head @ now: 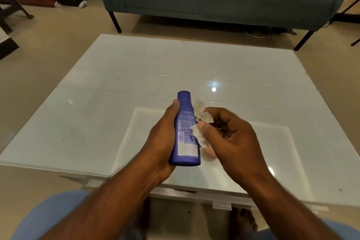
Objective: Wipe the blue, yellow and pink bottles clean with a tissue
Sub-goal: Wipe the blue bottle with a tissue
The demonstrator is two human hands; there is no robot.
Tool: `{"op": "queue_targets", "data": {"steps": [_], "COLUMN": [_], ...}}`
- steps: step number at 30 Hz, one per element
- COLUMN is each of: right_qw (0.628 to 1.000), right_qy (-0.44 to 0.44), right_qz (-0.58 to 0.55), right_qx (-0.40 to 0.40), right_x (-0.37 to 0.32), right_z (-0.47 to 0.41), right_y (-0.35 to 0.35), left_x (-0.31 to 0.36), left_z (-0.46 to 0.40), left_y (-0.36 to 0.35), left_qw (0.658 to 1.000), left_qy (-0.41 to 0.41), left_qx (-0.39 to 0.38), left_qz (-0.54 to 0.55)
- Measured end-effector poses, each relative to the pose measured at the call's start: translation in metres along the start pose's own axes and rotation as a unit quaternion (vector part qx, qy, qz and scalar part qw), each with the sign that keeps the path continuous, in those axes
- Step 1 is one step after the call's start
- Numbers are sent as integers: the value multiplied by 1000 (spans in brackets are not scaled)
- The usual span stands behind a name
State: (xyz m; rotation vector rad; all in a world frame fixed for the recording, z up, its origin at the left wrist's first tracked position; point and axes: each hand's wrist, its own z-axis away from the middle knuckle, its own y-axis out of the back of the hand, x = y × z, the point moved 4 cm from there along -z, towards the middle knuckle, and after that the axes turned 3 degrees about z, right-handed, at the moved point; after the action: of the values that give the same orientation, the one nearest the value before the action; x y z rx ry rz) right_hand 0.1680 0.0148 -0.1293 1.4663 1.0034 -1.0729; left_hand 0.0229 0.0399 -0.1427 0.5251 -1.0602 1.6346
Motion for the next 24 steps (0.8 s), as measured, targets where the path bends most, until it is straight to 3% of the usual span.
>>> {"op": "queue_targets", "data": {"steps": [4, 9, 11, 15, 17, 21, 24], "right_qw": [999, 994, 994, 997, 996, 986, 981], "right_qy": [24, 98, 96, 52, 72, 148, 177], "right_qz": [-14, 12, 16, 9, 20, 29, 52], "right_qx": [47, -50, -42, 58, 44, -66, -57], "right_x": [-7, -10, -8, -2, -3, -12, -10], "right_z": [-4, 10, 9, -5, -6, 11, 10], "right_y": [7, -6, -4, 15, 14, -7, -4], "left_x": [1, 10, 11, 5, 1, 6, 6], "left_z": [1, 0, 0, 8, 8, -1, 0], "left_y": [-5, 5, 5, -14, -11, 9, 9], "left_qw": [998, 997, 997, 980, 989, 994, 998], "left_qy": [-38, -55, -59, -41, -30, -25, -40], "left_qx": [-9, 39, 43, 12, 12, 63, 49], "left_qz": [-55, 30, -36, -193, -143, 80, 13]}}
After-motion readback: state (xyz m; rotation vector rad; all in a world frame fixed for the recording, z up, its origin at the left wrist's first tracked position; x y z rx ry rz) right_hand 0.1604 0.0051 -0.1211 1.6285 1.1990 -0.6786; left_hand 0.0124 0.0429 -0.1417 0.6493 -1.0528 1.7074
